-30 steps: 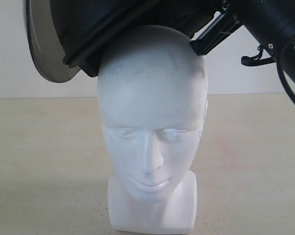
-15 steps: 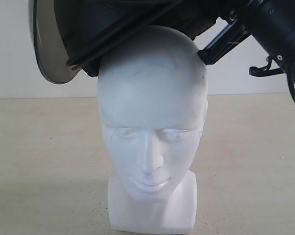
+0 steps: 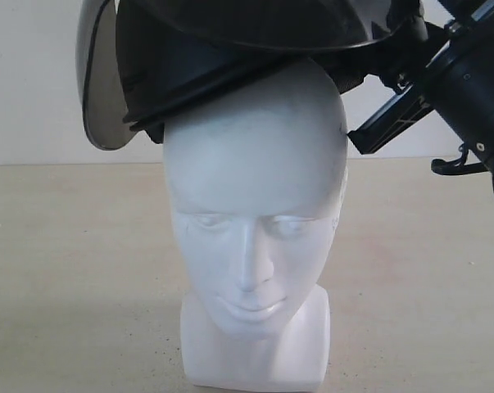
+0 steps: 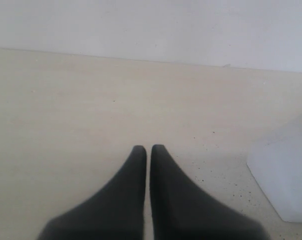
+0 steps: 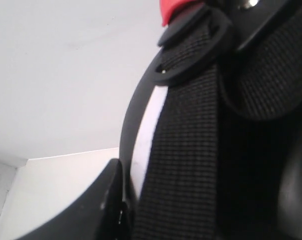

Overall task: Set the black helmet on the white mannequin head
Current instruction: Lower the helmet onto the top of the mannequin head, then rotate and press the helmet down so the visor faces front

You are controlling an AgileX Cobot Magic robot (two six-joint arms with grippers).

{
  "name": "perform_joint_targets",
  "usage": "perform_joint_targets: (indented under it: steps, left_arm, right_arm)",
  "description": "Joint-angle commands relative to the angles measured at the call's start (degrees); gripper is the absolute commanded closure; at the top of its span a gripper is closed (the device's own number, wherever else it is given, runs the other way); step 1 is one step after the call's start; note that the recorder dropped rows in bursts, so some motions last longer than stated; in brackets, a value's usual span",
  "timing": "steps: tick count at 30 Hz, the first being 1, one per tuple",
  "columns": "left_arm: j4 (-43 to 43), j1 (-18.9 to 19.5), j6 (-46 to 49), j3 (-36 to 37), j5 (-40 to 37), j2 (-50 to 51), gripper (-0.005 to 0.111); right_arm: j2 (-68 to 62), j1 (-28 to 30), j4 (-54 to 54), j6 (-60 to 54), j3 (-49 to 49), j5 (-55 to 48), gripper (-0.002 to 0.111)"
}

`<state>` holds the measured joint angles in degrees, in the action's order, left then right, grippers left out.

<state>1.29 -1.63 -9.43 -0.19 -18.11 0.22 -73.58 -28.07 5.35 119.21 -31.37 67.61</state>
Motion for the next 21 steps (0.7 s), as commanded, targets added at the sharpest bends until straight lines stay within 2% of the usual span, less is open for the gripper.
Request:
perform_joint_targets:
  steps: [1,13,21]
  left_arm:
    - [-0.2,-0.2,0.3,0.2,-0.1,-0.2,0.102]
    - [-0.2,-0.2,0.3,0.2,-0.1,-0.2,0.102]
    - [-0.2,-0.2,0.3,0.2,-0.1,-0.2,0.102]
  right_arm:
    - [1.0,0.2,1.0,1.0,0.7,2.3,0.109]
    - [1.0,0.2,2.7,1.0,0.8,2.3,0.109]
    - [1.1,0.2,4.6,0.8,4.3,2.3,0.109]
